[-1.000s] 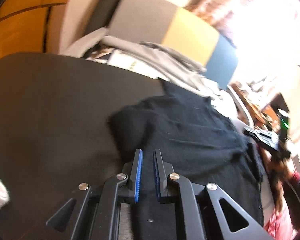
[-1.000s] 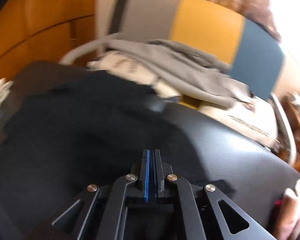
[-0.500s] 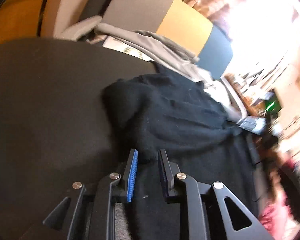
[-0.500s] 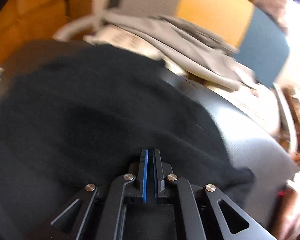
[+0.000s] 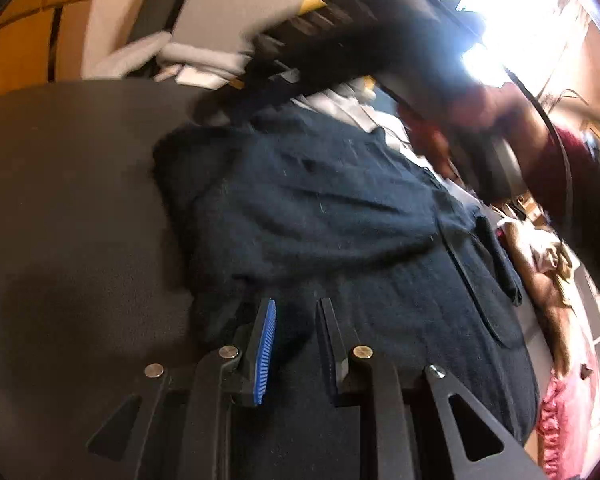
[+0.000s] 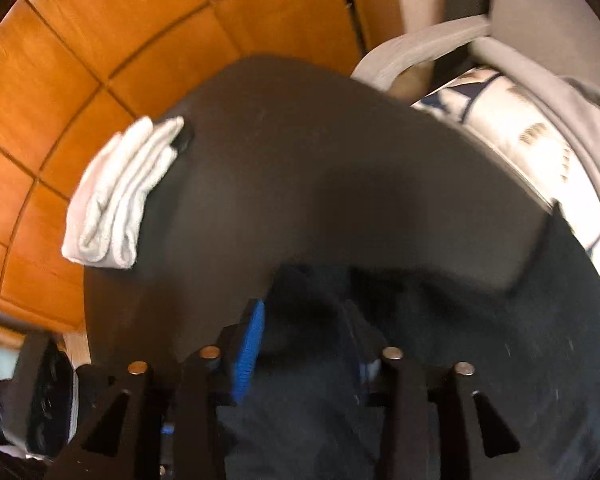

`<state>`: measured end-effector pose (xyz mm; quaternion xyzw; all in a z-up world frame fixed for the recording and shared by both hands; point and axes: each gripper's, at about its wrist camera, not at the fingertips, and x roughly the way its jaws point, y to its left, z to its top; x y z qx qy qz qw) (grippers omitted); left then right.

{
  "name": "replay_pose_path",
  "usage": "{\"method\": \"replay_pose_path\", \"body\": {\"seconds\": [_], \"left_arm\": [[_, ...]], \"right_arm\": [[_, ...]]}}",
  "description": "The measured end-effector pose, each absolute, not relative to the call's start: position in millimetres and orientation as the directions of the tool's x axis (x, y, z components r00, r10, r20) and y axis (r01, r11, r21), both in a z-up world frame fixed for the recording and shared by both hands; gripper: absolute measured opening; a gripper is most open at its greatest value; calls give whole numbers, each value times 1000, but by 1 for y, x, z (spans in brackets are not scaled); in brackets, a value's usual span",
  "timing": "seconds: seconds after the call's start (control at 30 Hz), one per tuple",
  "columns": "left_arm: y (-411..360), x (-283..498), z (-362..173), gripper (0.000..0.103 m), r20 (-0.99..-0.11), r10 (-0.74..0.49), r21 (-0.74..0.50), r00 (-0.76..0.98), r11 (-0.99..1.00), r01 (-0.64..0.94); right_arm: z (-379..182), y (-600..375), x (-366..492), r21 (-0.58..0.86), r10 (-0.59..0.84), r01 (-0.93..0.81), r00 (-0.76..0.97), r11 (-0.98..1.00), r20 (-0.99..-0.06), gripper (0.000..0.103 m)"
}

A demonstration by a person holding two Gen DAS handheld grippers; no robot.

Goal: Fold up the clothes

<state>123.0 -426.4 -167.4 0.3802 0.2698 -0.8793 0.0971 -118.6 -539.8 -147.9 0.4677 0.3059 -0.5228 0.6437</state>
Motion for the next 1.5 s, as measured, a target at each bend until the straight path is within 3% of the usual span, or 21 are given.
{"method": "replay_pose_path", "body": {"seconds": [0.07, 0.13, 0.17, 0.2, 0.23, 0.53, 0.63, 0.7, 0.87, 0.93, 1.1, 1.2, 1.37, 1.5], "left_arm": [[-424, 122, -172, 20, -713, 23, -390, -701, -844, 369], [-424, 123, -173, 20, -711, 28, -398, -703, -840, 369], [-424, 124, -174, 20, -709, 30, -403, -704, -837, 370], [-424, 126, -174, 20, -708, 32, -409, -705, -833, 372], [-424, 127, -174, 20, -707, 34, -414, -707, -830, 374], [-410, 131, -177, 20, -725, -10, -368, -689, -840, 400], [-411, 131, -176, 20, -725, 2, -384, -688, -831, 403], [-416, 132, -174, 20, -719, 24, -424, -695, -807, 411], [-427, 132, -162, 20, -667, 12, -485, -745, -766, 422], [-430, 126, -155, 21, -646, -2, -488, -764, -768, 415], [-436, 101, -170, 21, -703, -81, -408, -707, -769, 493], [-436, 102, -181, 20, -711, -73, -419, -699, -755, 505], [-426, 108, -185, 20, -735, -88, -362, -673, -788, 499], [-416, 111, -182, 20, -756, -128, -281, -642, -822, 495]], "right_arm": [[-160, -554, -121, 237, -338, 970, 241, 52, -910, 63], [-169, -560, -115, 203, -270, 975, 220, 87, -937, 66], [-171, -554, -108, 147, -245, 982, 172, 115, -954, 52], [-173, -554, -104, 136, -219, 980, 165, 143, -962, 12], [-174, -555, -102, 139, -206, 978, 169, 153, -964, 6], [-179, -557, -117, 74, -353, 996, 87, 50, -932, 4], [-183, -555, -126, 145, -400, 989, 124, -22, -908, 8], [-179, -550, -134, 228, -447, 969, 162, -98, -880, 26], [-140, -472, -155, 302, -602, 933, 129, -197, -788, 46], [-137, -440, -155, 271, -608, 933, 76, -236, -790, 47], [-164, -345, -178, 148, -493, 894, -89, -422, -866, 47], [-176, -295, -187, 79, -430, 857, -174, -509, -886, 48], [-179, -245, -195, 201, -535, 808, -160, -553, -830, 50], [-175, -245, -185, 192, -532, 800, -180, -569, -828, 52]]}}
